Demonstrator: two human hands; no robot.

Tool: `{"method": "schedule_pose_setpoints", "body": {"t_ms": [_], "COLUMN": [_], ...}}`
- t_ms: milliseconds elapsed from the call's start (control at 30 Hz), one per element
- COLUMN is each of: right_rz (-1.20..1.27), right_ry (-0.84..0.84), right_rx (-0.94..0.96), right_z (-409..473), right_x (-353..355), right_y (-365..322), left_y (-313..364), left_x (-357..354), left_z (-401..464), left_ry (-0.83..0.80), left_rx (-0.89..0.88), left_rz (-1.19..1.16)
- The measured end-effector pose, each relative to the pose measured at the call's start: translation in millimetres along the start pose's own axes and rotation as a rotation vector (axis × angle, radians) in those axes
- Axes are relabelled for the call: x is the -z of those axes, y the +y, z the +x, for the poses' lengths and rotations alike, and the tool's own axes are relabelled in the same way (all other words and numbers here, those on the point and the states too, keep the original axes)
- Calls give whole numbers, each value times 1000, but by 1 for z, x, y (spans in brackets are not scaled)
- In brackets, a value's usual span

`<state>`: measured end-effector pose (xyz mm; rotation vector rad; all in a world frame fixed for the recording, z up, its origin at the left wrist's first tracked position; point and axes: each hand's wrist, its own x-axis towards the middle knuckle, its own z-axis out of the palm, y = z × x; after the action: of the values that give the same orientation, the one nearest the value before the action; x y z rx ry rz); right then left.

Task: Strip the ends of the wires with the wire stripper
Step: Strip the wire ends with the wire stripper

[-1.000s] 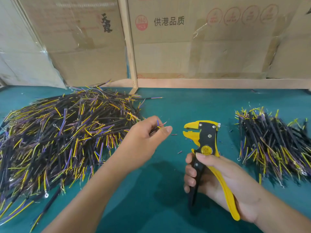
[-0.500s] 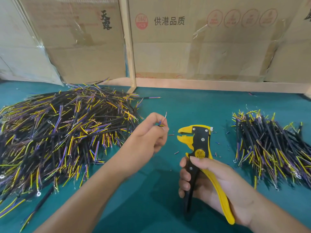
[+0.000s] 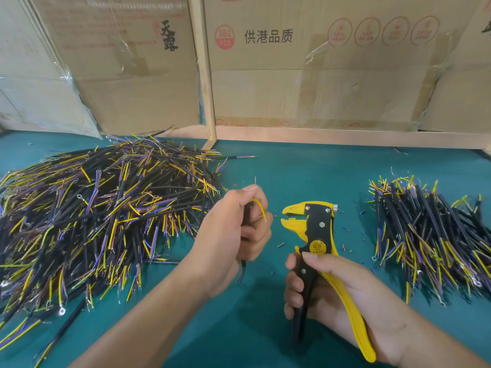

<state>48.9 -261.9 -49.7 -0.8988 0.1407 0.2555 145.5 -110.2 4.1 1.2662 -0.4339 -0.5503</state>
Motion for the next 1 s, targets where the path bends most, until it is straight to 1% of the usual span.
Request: {"method": "schedule_pose_setpoints", "body": {"t_ms": [67, 167, 333, 500, 733, 800, 867, 1000], "right_rz": [4, 6, 15, 22, 8, 4, -2, -46], "right_ry": [8, 5, 21, 14, -9, -21, -21, -40], "right_rx": [-2, -7, -12, -21, -16, -13, -9, 19], "right_z": [0, 0, -1, -1, 0, 0, 0, -4], "right_x": [-1, -2, -4, -2, 1, 1, 1, -1], "right_y": [0, 0, -2, -1, 1, 1, 1, 0], "left_y": [0, -1, -2, -2, -2, -1, -2, -2], "left_x": [0, 1, 0, 0, 2, 2, 2, 7], "left_z": [-3, -4, -3, -4, -5, -4, -1, 0], "left_ry": [-51, -100, -92, -129, -152, -106, -49, 30], "left_rx": [-6, -36, -53, -61, 22, -2, -67, -226], "left_rz": [-44, -49, -12, -29, -175, -128, -40, 224]}}
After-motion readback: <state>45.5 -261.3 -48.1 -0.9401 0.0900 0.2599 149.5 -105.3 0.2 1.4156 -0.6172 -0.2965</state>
